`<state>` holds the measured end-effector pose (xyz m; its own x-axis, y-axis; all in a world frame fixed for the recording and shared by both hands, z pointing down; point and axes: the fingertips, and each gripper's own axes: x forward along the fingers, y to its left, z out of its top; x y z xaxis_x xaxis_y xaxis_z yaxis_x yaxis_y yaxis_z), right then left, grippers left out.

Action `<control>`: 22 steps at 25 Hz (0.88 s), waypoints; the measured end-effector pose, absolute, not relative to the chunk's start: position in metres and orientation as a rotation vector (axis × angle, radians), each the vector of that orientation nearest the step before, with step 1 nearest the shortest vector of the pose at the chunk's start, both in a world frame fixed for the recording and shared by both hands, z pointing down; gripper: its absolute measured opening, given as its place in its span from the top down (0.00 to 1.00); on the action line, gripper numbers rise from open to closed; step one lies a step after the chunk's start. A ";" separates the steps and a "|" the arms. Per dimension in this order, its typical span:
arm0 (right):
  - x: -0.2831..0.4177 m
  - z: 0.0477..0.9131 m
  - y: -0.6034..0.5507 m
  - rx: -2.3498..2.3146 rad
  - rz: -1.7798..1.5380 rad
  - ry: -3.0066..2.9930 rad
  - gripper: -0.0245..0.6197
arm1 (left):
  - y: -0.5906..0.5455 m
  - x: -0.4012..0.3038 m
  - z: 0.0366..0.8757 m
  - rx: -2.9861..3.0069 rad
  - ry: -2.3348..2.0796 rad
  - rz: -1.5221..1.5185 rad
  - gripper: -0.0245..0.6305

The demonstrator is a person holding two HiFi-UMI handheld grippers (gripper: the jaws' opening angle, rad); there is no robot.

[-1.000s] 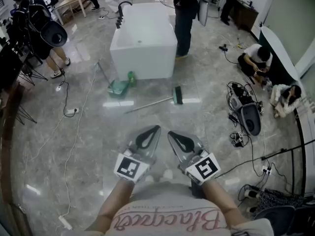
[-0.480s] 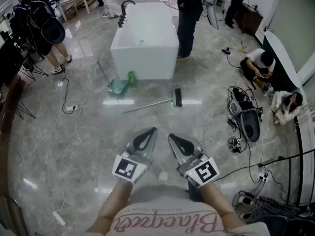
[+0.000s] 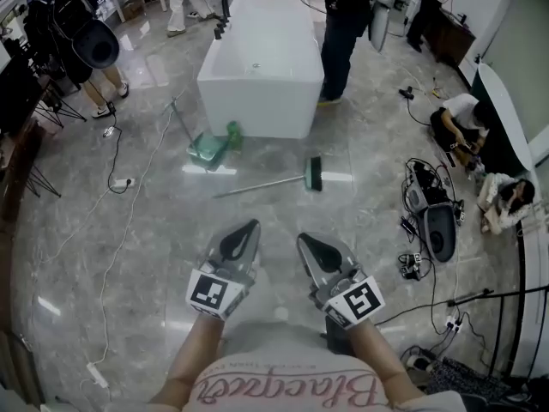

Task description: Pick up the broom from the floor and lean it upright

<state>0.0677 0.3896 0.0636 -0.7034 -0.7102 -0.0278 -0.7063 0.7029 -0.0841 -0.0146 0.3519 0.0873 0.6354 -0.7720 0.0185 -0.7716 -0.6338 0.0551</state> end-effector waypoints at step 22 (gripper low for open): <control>0.017 0.076 0.145 -1.247 -0.141 2.904 0.96 | 0.103 -0.033 0.086 2.860 -1.115 -0.096 0.96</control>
<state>0.0173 0.1448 0.0757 -0.6890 -0.7227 0.0553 -0.7247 0.6852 -0.0731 -0.0331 0.1031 0.0863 0.7345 -0.6778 -0.0327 -0.6734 -0.7340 0.0884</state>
